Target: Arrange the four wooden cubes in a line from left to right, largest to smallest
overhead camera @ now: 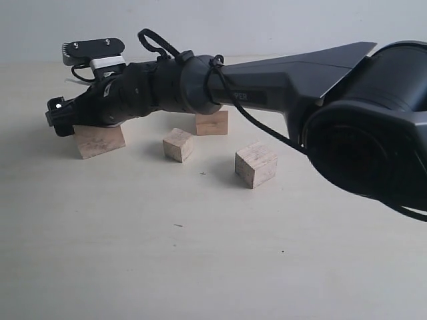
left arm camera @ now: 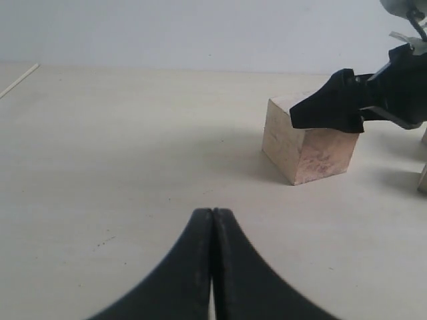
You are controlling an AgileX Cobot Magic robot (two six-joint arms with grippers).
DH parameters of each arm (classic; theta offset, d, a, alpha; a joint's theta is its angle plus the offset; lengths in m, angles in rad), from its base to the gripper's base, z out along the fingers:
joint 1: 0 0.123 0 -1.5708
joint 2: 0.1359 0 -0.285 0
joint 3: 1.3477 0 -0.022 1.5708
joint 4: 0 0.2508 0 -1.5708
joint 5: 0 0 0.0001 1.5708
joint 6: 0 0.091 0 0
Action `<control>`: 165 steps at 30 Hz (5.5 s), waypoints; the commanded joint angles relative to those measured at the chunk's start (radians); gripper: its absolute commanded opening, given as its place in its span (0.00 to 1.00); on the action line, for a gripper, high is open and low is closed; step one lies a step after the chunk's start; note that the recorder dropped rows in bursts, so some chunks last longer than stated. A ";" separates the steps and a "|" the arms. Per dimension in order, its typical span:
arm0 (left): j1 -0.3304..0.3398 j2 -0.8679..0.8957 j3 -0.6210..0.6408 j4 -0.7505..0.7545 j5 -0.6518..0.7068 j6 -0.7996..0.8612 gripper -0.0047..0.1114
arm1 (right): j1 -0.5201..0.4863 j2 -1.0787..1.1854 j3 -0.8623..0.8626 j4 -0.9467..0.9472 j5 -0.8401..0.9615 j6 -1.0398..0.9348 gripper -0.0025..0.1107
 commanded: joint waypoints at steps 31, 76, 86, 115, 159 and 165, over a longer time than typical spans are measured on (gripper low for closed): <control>-0.001 -0.006 0.003 0.001 -0.012 -0.008 0.04 | 0.003 -0.018 -0.003 -0.098 0.150 -0.009 0.02; -0.001 -0.006 0.003 0.001 -0.012 -0.008 0.04 | -0.220 -0.057 -0.003 0.665 0.924 -1.538 0.02; -0.001 -0.006 0.003 0.001 -0.012 -0.008 0.04 | -0.291 -0.023 -0.003 0.665 0.873 -1.591 0.02; -0.001 -0.006 0.003 0.001 -0.012 -0.008 0.04 | -0.327 0.003 -0.003 0.678 0.873 -1.717 0.56; -0.001 -0.006 0.003 0.001 -0.012 -0.008 0.04 | -0.327 -0.235 0.006 0.333 0.800 -1.348 0.58; -0.001 -0.006 0.003 0.001 -0.012 -0.008 0.04 | -0.327 -0.231 0.112 0.375 0.636 -1.356 0.54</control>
